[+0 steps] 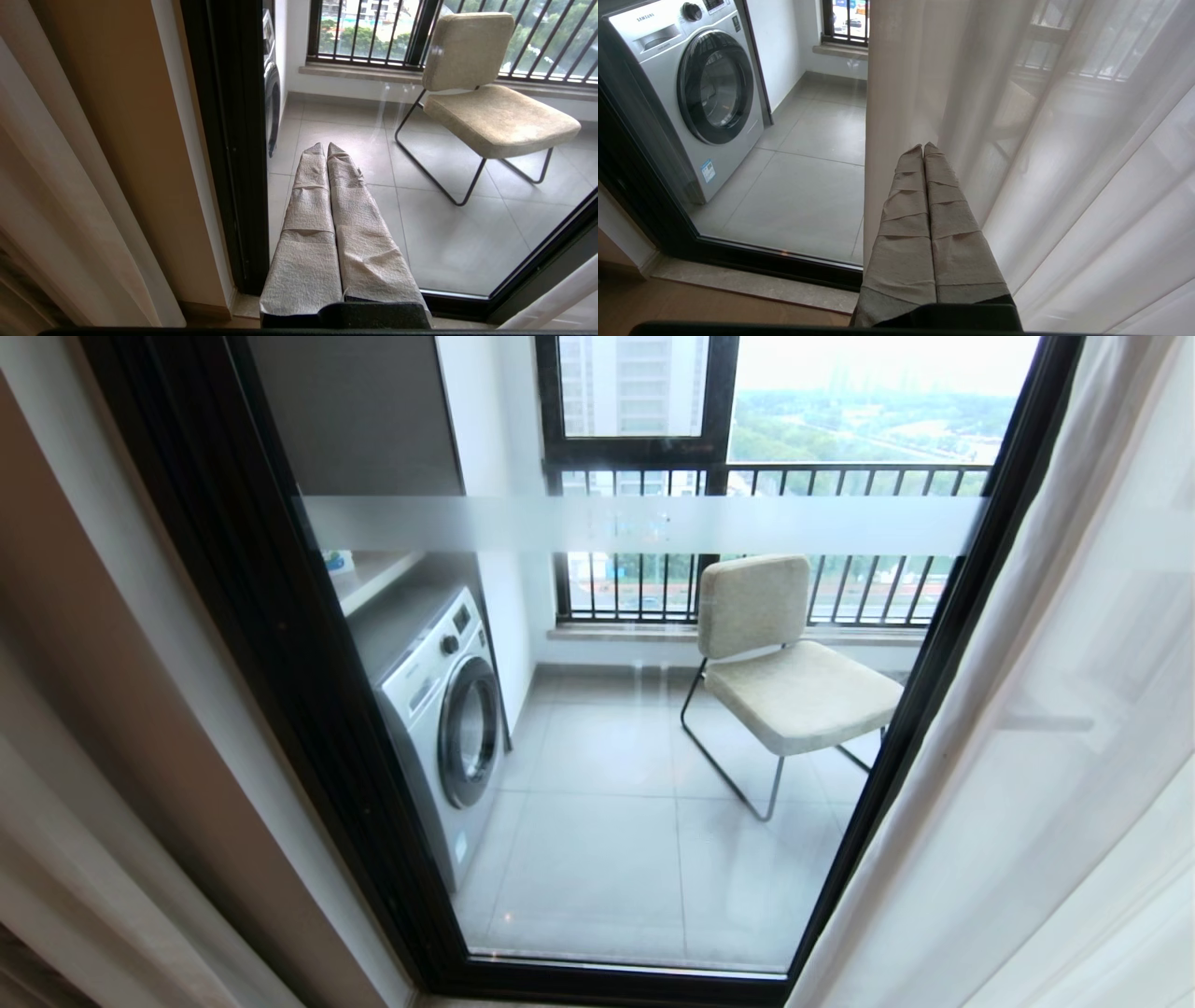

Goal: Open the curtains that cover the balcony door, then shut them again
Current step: Close the inner curtains on both sides

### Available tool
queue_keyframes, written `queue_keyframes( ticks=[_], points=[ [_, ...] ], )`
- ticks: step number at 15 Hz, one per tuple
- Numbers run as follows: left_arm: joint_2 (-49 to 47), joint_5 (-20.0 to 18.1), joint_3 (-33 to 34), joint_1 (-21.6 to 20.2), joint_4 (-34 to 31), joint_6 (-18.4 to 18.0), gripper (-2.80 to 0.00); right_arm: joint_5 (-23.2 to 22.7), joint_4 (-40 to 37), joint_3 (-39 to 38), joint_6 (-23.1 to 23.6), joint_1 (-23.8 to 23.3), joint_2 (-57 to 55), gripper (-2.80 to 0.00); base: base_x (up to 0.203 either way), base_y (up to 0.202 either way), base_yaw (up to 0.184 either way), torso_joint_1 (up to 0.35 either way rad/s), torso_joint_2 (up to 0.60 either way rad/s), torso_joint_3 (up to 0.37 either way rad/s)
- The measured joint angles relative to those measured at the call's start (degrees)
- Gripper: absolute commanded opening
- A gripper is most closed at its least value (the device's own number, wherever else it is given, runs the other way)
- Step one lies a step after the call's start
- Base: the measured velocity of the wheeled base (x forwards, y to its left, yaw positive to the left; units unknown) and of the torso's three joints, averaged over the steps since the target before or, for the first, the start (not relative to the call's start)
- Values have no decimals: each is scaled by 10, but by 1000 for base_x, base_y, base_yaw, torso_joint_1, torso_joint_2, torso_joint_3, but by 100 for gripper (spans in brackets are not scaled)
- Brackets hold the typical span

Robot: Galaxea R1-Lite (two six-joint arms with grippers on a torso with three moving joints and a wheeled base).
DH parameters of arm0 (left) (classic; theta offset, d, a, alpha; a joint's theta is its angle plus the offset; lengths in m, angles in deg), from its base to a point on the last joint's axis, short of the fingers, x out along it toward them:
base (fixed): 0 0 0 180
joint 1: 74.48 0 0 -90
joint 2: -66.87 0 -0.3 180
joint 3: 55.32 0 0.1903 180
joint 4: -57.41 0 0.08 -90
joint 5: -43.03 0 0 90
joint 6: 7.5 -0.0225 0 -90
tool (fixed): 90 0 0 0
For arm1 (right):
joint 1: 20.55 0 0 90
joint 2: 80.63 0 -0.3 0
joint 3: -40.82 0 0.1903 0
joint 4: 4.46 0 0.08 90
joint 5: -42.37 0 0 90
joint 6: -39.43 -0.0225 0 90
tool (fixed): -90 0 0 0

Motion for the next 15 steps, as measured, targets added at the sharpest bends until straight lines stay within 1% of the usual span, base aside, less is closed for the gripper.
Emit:
queue_keyframes(
  ticks=[3,5,15],
  points=[
    [0,0,0,0,0,0,-280,0,0,0,0,0,0,-280,0,0,0,0,0,0],
    [0,0,0,0,0,0,-280,0,0,0,0,0,0,-280,-2,72,-1,3,0,3],
    [0,0,0,0,0,0,-280,0,0,0,0,0,0,-280,0,186,0,5,3,2]
  ],
)
